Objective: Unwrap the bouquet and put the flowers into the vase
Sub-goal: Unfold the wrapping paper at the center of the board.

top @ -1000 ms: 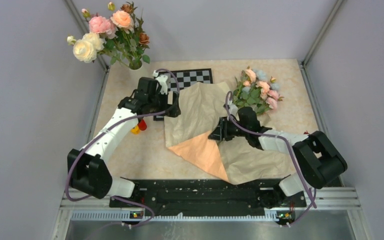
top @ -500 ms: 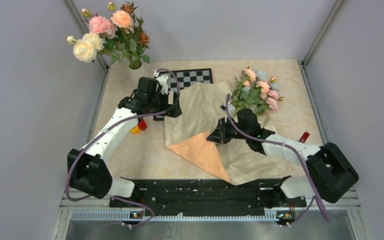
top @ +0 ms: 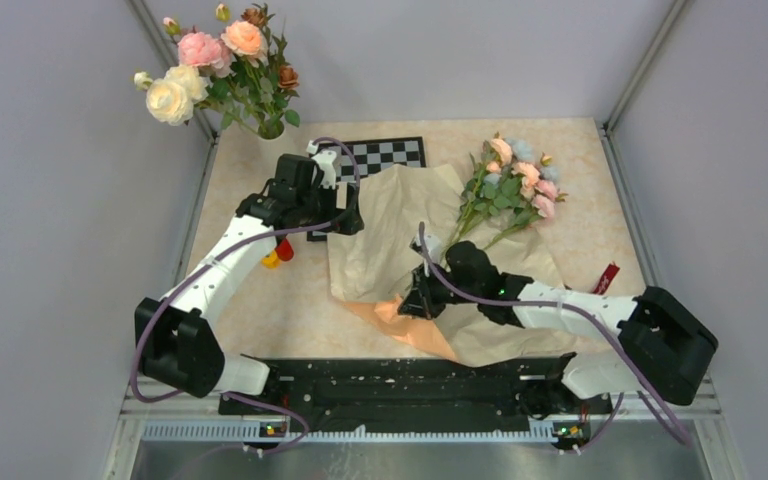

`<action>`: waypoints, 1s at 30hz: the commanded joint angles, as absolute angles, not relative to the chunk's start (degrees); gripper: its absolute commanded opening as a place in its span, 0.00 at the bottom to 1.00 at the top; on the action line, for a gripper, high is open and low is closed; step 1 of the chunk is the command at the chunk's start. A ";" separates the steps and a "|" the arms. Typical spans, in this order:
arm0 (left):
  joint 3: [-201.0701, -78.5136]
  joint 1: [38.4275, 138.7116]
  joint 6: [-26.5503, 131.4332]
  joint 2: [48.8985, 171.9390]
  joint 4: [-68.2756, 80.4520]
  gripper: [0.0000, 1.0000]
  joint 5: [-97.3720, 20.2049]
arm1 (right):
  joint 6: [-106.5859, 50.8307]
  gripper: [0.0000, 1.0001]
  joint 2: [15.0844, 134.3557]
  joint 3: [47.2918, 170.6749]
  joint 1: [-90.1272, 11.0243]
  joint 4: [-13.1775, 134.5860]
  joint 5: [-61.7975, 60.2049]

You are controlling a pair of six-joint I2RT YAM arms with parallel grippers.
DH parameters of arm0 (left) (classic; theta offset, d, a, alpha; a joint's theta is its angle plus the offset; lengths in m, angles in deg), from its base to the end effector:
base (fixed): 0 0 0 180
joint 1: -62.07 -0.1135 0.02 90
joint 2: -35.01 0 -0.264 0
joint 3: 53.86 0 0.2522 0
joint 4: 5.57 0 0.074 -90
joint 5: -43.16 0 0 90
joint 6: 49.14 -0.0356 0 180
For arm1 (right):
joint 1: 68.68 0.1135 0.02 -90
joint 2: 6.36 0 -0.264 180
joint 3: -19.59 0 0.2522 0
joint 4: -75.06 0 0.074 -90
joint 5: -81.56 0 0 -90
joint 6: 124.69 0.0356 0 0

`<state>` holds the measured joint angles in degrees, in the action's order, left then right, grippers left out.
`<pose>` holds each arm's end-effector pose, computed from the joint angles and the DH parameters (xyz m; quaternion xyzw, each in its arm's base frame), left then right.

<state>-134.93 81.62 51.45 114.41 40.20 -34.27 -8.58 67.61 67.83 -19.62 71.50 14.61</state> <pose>0.2816 -0.1082 0.3047 0.1141 0.9092 -0.1981 0.3480 0.1647 0.2111 0.2055 -0.2672 0.8085 0.4386 0.2872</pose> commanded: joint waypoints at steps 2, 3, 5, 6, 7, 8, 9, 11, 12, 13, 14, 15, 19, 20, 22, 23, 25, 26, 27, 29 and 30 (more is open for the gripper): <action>-135.02 81.58 51.93 113.17 38.69 0.99 -33.95 | -10.62 0.00 71.26 68.62 -13.62 70.63 11.40; -135.01 81.54 51.94 113.23 38.73 0.99 -33.82 | -10.83 0.00 72.02 68.91 -12.66 70.43 11.02; -134.87 81.57 51.86 113.14 38.78 0.99 -33.44 | -11.22 0.00 73.39 69.45 -10.41 70.15 10.18; -134.88 81.58 51.85 113.08 38.89 0.99 -33.28 | -11.37 0.00 73.96 69.80 -9.58 70.05 9.85; -134.91 81.58 51.82 112.99 38.87 0.99 -33.23 | -11.57 0.00 74.65 70.02 -8.78 70.10 9.58; -134.86 81.56 51.77 112.93 38.87 0.99 -33.18 | -11.64 0.00 75.29 70.20 -8.07 70.25 9.36; -134.84 81.58 51.76 112.82 38.87 0.99 -33.21 | -11.61 0.00 75.82 70.26 -7.34 70.53 9.20; -134.67 81.55 51.76 112.48 38.87 0.99 -33.14 | -11.72 0.00 77.14 70.55 -6.02 70.78 8.71; -134.55 81.57 51.76 112.33 38.87 0.99 -33.21 | -11.81 0.00 77.98 70.79 -5.35 70.79 8.52; -134.52 81.58 51.69 112.13 38.87 0.99 -33.22 | -11.98 0.00 78.59 71.12 -4.81 70.68 8.34; -134.47 81.57 51.68 111.91 38.87 0.99 -33.34 | -12.09 0.00 79.20 71.52 -4.18 70.58 8.21; -134.38 81.55 51.67 111.73 38.87 0.99 -33.43 | -12.19 0.00 79.70 72.09 -3.69 70.15 8.16; -133.89 81.53 51.61 111.03 38.84 0.99 -33.95 | -12.84 0.04 80.47 74.94 -1.38 67.88 8.09; -133.77 81.57 51.63 110.99 38.86 0.99 -34.01 | -13.01 0.09 80.41 75.72 -0.79 67.02 8.13; -133.79 81.58 51.67 110.95 38.95 0.99 -34.12 | -13.28 0.20 79.97 77.16 0.71 65.12 7.98; -133.80 81.54 51.67 110.91 38.95 0.99 -34.05 | -13.35 0.24 79.64 78.11 1.17 64.22 7.85; -133.80 81.54 51.80 110.65 38.95 0.99 -34.41 | -13.16 0.31 78.53 79.12 1.88 62.90 7.65; -133.72 81.58 51.89 110.47 38.95 0.99 -34.71 | -12.79 0.34 77.72 79.28 1.95 62.52 7.60; -133.63 81.58 51.93 110.24 38.91 0.99 -35.06 | -12.50 0.39 76.60 79.33 1.93 62.08 7.00; -133.54 81.54 51.94 109.78 38.78 0.99 -35.64 | -12.02 0.50 73.27 79.24 1.94 61.52 5.26; -133.46 81.58 51.98 109.66 38.73 0.99 -35.92 | -11.77 0.56 71.95 79.09 1.90 61.48 4.13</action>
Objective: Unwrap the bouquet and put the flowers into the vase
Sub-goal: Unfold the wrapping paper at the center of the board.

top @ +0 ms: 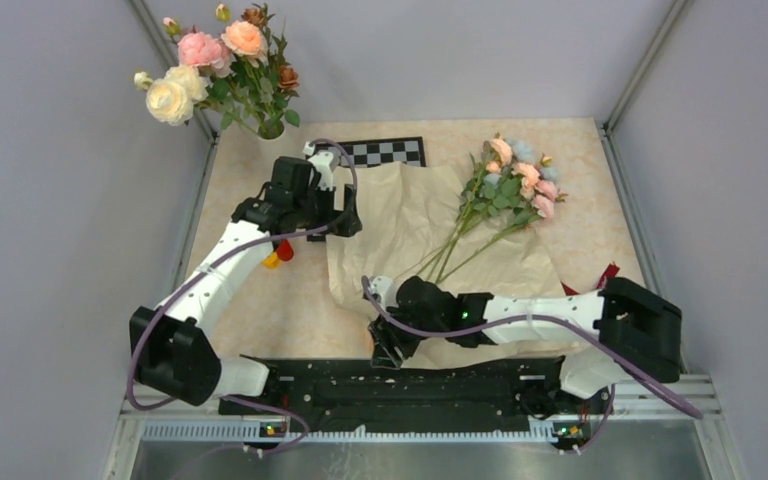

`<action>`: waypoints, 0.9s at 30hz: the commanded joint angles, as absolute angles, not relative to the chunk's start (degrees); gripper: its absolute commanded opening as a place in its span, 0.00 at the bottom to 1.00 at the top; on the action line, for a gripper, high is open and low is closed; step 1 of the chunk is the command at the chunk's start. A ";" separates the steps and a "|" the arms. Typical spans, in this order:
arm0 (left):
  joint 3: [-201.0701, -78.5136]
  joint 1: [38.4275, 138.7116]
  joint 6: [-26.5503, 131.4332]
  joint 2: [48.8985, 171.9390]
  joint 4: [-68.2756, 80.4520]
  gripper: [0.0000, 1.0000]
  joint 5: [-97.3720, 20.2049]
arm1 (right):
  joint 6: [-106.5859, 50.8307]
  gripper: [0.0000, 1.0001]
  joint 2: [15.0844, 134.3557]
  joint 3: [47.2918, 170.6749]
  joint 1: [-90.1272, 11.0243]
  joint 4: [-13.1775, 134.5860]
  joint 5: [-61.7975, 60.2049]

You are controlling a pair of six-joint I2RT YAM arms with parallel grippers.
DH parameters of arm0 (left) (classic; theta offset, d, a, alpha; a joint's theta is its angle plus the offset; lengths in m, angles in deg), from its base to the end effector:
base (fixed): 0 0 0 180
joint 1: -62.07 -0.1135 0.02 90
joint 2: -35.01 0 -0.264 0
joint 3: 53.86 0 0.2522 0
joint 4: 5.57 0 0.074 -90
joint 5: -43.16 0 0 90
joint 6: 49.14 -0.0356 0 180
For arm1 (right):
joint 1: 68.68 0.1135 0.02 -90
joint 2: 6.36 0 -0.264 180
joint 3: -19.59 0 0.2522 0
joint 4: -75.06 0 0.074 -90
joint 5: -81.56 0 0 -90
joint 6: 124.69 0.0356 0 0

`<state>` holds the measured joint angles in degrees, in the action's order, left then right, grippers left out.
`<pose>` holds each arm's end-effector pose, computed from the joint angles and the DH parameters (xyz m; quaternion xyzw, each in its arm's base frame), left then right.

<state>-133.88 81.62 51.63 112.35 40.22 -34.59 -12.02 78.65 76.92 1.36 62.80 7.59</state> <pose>0.2740 -0.1053 0.3085 0.1122 0.9063 -0.1979 0.3562 0.0943 0.2885 0.1899 -0.4145 0.7980 0.3904 0.1977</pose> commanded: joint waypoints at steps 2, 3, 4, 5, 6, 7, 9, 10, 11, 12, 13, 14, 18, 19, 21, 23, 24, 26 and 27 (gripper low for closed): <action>-133.31 81.51 52.07 109.41 38.61 0.99 -36.11 | -11.74 0.65 69.41 78.97 1.91 59.94 1.40; -133.29 81.56 52.11 109.37 38.54 0.99 -36.19 | -11.66 0.70 68.36 78.84 1.83 59.48 0.20; -133.27 81.58 52.11 109.30 38.57 0.99 -36.25 | -11.64 0.71 67.46 78.69 1.85 59.27 -0.95; -133.22 81.58 52.19 109.28 38.55 0.99 -36.34 | -11.66 0.72 66.79 78.56 1.67 59.09 -2.10; -133.19 81.58 52.20 109.26 38.57 0.99 -36.50 | -11.40 0.73 66.24 78.34 1.55 58.94 -3.18; -133.24 81.58 52.28 109.21 38.57 0.99 -36.67 | -11.08 0.73 65.78 78.04 1.26 58.89 -4.01; -133.19 81.55 52.29 109.04 38.51 0.99 -37.01 | -9.83 0.75 64.72 76.76 0.02 60.10 -4.85; -133.08 81.57 52.29 109.02 38.45 0.99 -37.20 | -8.90 0.75 64.34 76.04 -0.74 60.57 -5.42; -133.10 81.58 52.29 108.91 38.43 0.99 -37.44 | -8.02 0.75 63.96 75.30 -1.49 60.90 -5.73; -132.98 81.54 52.29 108.85 38.43 0.99 -37.63 | -7.32 0.75 63.57 74.30 -2.30 60.92 -6.17; -132.99 81.58 52.29 108.80 38.43 0.99 -37.76 | -6.42 0.75 63.22 73.89 -2.98 61.63 -6.76; -133.01 81.58 52.29 108.69 38.43 0.99 -37.91 | -5.69 0.75 62.72 73.30 -3.58 62.63 -7.34; -132.89 81.58 52.20 108.70 38.34 0.99 -38.36 | -3.44 0.75 59.71 69.92 -6.03 65.32 -8.04; -132.89 81.56 52.20 108.74 38.34 0.99 -38.40 | -2.72 0.75 59.01 69.10 -6.55 65.96 -8.16; -132.84 81.56 52.20 108.82 38.38 0.99 -38.41 | -1.99 0.75 58.29 67.59 -7.85 66.53 -8.83; -132.85 81.56 52.27 108.84 38.34 0.99 -38.31 | -1.83 0.75 58.72 66.75 -8.43 65.99 -10.83; -132.87 81.58 52.22 108.87 38.34 0.99 -38.32 | -1.85 0.74 59.22 66.56 -8.75 65.73 -10.93; -132.82 81.58 52.22 108.83 38.34 0.99 -38.39 | -1.75 0.74 59.71 66.13 -8.90 66.43 -10.62; -132.82 81.58 52.22 108.83 38.34 0.99 -38.45 | -1.54 0.73 59.62 65.63 -8.86 67.39 -10.36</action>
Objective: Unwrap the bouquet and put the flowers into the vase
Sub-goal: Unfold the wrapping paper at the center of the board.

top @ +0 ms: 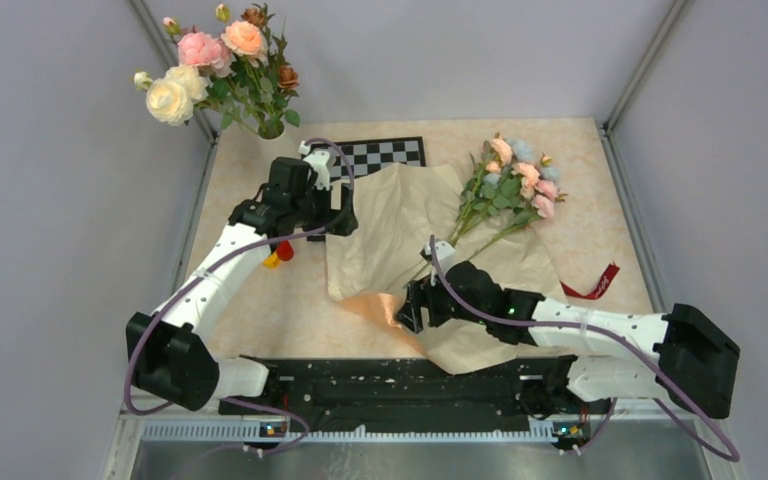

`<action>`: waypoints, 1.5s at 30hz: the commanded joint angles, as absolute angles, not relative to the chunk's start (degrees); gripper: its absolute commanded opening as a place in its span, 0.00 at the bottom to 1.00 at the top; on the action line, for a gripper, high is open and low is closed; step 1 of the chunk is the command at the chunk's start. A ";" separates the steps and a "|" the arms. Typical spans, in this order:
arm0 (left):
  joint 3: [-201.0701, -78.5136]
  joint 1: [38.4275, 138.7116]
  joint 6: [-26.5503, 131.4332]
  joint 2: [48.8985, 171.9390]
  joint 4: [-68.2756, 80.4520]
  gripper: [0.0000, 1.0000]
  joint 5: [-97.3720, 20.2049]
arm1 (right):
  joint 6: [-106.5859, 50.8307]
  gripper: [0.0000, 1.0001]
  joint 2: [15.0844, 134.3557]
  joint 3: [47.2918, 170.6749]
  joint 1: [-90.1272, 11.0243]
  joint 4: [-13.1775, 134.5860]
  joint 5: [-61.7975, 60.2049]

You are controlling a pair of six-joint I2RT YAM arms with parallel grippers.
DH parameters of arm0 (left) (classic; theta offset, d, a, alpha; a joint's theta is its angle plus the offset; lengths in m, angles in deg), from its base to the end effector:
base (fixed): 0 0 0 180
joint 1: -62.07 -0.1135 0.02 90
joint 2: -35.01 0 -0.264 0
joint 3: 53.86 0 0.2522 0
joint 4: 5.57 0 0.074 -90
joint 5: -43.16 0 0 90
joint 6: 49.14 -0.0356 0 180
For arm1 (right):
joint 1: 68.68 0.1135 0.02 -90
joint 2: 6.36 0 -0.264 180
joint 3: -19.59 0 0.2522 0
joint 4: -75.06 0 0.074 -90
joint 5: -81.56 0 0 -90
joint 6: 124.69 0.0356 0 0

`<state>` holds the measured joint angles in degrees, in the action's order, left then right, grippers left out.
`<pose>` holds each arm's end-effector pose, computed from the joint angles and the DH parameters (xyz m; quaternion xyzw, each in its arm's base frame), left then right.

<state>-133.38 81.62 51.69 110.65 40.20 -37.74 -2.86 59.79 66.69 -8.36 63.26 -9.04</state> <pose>0.2689 -0.1015 0.3134 0.1014 0.9052 -0.1764 0.3732 0.1220 0.2133 0.2164 -0.2115 0.8436 0.3523 0.3457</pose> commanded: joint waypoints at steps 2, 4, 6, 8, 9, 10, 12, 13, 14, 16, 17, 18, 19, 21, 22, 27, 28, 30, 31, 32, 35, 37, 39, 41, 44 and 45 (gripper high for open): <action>-132.82 81.58 52.20 108.73 38.36 0.99 -38.73 | -0.72 0.73 59.28 64.68 -9.26 68.81 -10.58; -132.84 81.53 52.20 108.75 38.34 0.99 -38.78 | 0.54 0.73 59.17 63.80 -10.70 68.76 -10.78; -132.78 81.58 52.20 108.73 38.34 0.99 -38.76 | 1.22 0.73 58.13 62.82 -12.57 68.59 -10.13; -132.75 81.57 52.20 108.75 38.34 0.99 -38.84 | 1.35 0.73 55.56 61.81 -13.96 68.41 -9.55; -132.79 81.55 52.20 108.73 38.34 0.99 -38.90 | 1.22 0.74 54.31 61.59 -14.66 67.97 -9.31; -132.81 81.58 52.20 108.73 38.34 0.99 -38.93 | 0.94 0.75 53.00 61.63 -15.36 67.18 -9.16; -132.80 81.58 52.20 108.60 38.34 0.99 -38.87 | 0.25 0.77 50.86 61.67 -16.40 65.31 -9.92; -132.81 81.55 52.20 108.58 38.34 0.99 -38.85 | -0.10 0.78 50.00 61.65 -17.17 64.48 -10.31; -132.81 81.51 52.20 108.49 38.34 0.99 -38.84 | -0.41 0.79 49.56 61.49 -17.79 63.91 -10.43; -132.79 81.53 52.20 108.40 38.35 0.99 -38.78 | -1.44 0.78 49.63 61.35 -18.30 63.35 -10.48; -132.83 81.55 52.20 108.39 38.42 0.99 -38.76 | -2.07 0.77 50.38 61.55 -18.30 63.37 -10.20; -132.81 81.58 52.20 108.32 38.43 0.99 -38.81 | -2.83 0.76 51.49 61.89 -18.32 63.46 -9.54; -132.79 81.58 52.20 108.27 38.43 0.99 -38.81 | -3.67 0.75 52.82 62.45 -18.32 63.65 -8.81; -132.72 81.54 52.20 108.11 38.43 0.99 -38.90 | -4.81 0.70 56.24 63.89 -18.12 64.19 -5.44; -132.68 81.58 52.18 108.13 38.43 0.99 -38.93 | -5.19 0.68 57.96 64.72 -17.60 64.79 -4.41; -132.74 81.57 52.20 107.88 38.56 0.99 -39.28 | -7.23 0.65 66.91 69.12 -12.34 68.27 -3.87; -132.73 81.55 52.20 107.81 38.52 0.99 -39.35 | -7.19 0.64 69.12 69.89 -11.35 69.08 -3.68; -132.68 81.53 52.24 107.79 38.51 0.99 -39.45 | -7.12 0.61 73.17 71.41 -9.55 71.25 -2.36; -132.68 81.53 52.28 107.81 38.51 0.99 -39.58 | -7.03 0.60 75.05 72.20 -8.78 72.04 -1.78; -132.67 81.58 52.29 107.79 38.51 0.99 -39.66 | -7.08 0.58 76.76 73.19 -7.87 72.71 -1.27; -132.69 81.54 52.29 107.70 38.60 0.99 -40.05 | -7.45 0.55 81.09 75.66 -5.68 74.13 -0.26; -132.74 81.52 52.29 107.49 38.60 0.99 -40.16 | -7.74 0.54 83.49 76.84 -4.43 74.43 0.35; -132.70 81.58 52.29 107.29 38.60 0.99 -40.18 | -8.24 0.51 85.72 77.70 -3.30 74.29 0.68; -132.67 81.57 52.29 107.18 38.60 0.99 -40.24 | -8.68 0.49 87.75 78.62 -2.38 73.47 1.13; -132.67 81.55 52.29 107.13 38.60 0.99 -40.03 | -9.69 0.47 90.02 79.99 -0.83 71.90 1.79; -132.67 81.56 52.29 107.13 38.60 0.99 -39.99 | -10.03 0.46 90.31 80.28 -0.20 71.33 1.65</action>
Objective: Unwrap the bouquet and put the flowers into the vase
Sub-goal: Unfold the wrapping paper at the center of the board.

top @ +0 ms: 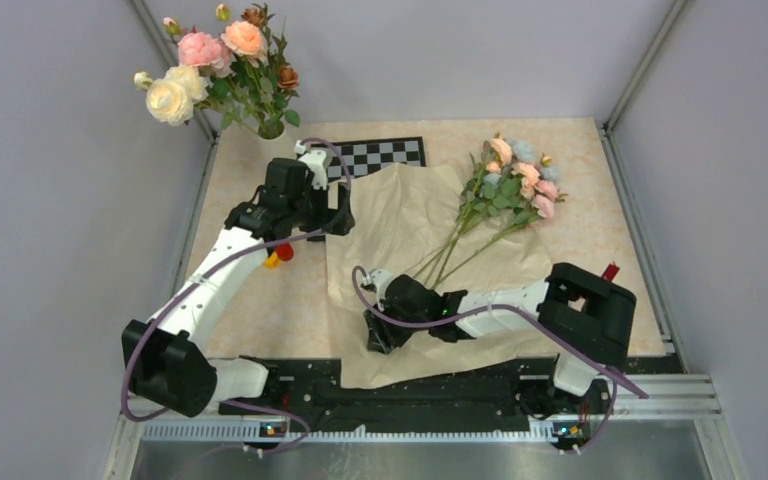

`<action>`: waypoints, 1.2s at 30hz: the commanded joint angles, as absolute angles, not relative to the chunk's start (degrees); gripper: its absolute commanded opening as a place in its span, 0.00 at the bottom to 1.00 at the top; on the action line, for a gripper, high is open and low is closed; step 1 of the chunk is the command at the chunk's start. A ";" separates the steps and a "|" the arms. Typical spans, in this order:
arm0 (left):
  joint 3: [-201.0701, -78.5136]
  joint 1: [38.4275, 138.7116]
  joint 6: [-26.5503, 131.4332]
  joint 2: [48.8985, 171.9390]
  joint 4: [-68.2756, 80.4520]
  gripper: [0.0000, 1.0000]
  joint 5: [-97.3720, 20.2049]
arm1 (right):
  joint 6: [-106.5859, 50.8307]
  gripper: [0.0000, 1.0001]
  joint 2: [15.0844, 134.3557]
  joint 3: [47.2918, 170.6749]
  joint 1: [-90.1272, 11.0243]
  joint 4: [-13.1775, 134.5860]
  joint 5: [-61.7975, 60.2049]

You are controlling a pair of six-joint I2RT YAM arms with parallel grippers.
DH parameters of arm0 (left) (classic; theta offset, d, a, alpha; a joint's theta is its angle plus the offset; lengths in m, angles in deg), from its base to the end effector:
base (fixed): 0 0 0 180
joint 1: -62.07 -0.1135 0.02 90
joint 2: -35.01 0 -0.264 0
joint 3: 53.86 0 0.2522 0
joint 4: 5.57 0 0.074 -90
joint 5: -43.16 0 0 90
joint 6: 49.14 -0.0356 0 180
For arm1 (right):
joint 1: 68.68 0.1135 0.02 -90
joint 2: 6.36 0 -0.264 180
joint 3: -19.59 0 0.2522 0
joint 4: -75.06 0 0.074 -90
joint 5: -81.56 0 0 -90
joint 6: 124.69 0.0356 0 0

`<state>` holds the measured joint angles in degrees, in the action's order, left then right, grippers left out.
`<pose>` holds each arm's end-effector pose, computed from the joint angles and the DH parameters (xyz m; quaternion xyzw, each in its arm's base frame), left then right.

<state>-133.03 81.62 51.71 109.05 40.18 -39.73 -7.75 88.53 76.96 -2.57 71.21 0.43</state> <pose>0.2639 -0.0984 0.3187 0.0946 0.9023 -0.1637 0.3875 0.1264 0.2989 0.1508 -0.3346 0.8453 0.3464 0.2313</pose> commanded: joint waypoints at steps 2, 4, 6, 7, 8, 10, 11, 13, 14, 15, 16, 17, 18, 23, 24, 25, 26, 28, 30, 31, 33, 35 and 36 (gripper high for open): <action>-132.74 81.57 52.37 107.13 38.59 0.99 -39.91 | -10.50 0.46 90.50 80.58 0.93 70.27 0.98; -132.70 81.58 52.38 107.03 38.60 0.99 -39.85 | -10.84 0.46 90.58 80.72 1.96 69.18 0.44; -132.64 81.59 52.45 106.92 38.60 0.99 -39.90 | -11.12 0.46 90.41 80.80 3.00 67.59 -0.08; -132.66 81.60 52.46 106.89 38.56 0.99 -39.90 | -11.08 0.46 90.23 80.74 3.55 66.94 -0.56; -132.62 81.60 52.46 106.85 38.54 0.99 -39.82 | -11.08 0.46 90.01 80.66 4.18 66.37 -0.95; -132.64 81.59 52.46 106.82 38.55 0.99 -39.73 | -11.00 0.46 89.29 80.55 5.23 65.26 -1.77; -132.66 81.56 52.54 106.82 38.52 0.99 -39.73 | -10.73 0.46 88.75 80.40 5.65 64.91 -2.03; -132.62 81.61 52.55 106.83 38.51 0.99 -39.64 | -10.11 0.46 87.96 79.74 6.21 64.92 -2.50; -132.58 81.64 52.61 106.81 38.56 0.99 -39.56 | -9.72 0.46 87.64 79.27 6.28 65.21 -2.60; -132.63 81.60 52.62 106.82 38.54 0.99 -39.55 | -9.50 0.46 87.52 78.82 6.27 65.47 -2.73; -132.61 81.58 52.64 106.82 38.56 0.99 -39.59 | -9.30 0.46 87.65 78.57 6.27 65.66 -2.94; -132.63 81.57 52.62 106.82 38.52 0.99 -39.60 | -9.20 0.46 87.76 78.41 6.28 65.88 -3.06; -132.67 81.61 52.58 106.75 38.55 0.99 -39.67 | -9.18 0.46 88.01 78.29 6.27 66.17 -3.14; -132.60 81.58 52.62 106.71 38.59 0.99 -39.59 | -9.12 0.45 88.95 78.44 6.29 66.57 -2.89; -132.63 81.65 52.64 106.72 38.58 0.99 -39.56 | -9.16 0.45 88.88 78.44 6.25 66.53 -2.88; -132.66 81.61 52.64 106.69 38.59 0.99 -39.51 | -9.19 0.45 88.56 78.37 6.26 66.42 -3.02; -132.64 81.57 52.64 106.71 38.60 0.99 -39.54 | -9.17 0.45 88.19 78.31 6.29 66.40 -3.18; -132.66 81.63 52.64 106.64 38.60 0.99 -39.62 | -9.12 0.45 86.53 77.78 6.37 66.96 -3.43; -132.54 81.63 52.64 106.41 38.53 0.99 -39.72 | -8.99 0.46 83.33 77.27 6.32 67.77 -4.16; -132.49 81.63 52.57 106.31 38.45 0.99 -39.76 | -8.90 0.47 82.42 77.28 6.33 67.80 -4.66; -132.40 81.58 52.55 106.12 38.34 0.99 -40.04 | -8.57 0.50 79.29 77.57 6.37 67.48 -6.15; -132.27 81.58 52.47 105.84 38.18 0.99 -40.36 | -8.31 0.54 76.60 78.13 6.38 66.38 -7.77; -132.10 81.61 52.46 105.66 38.02 0.99 -40.54 | -8.30 0.56 75.40 78.65 6.37 65.15 -8.87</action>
<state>-132.88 81.62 52.15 108.18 40.16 -39.86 -8.85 82.21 76.86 5.58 65.16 -4.60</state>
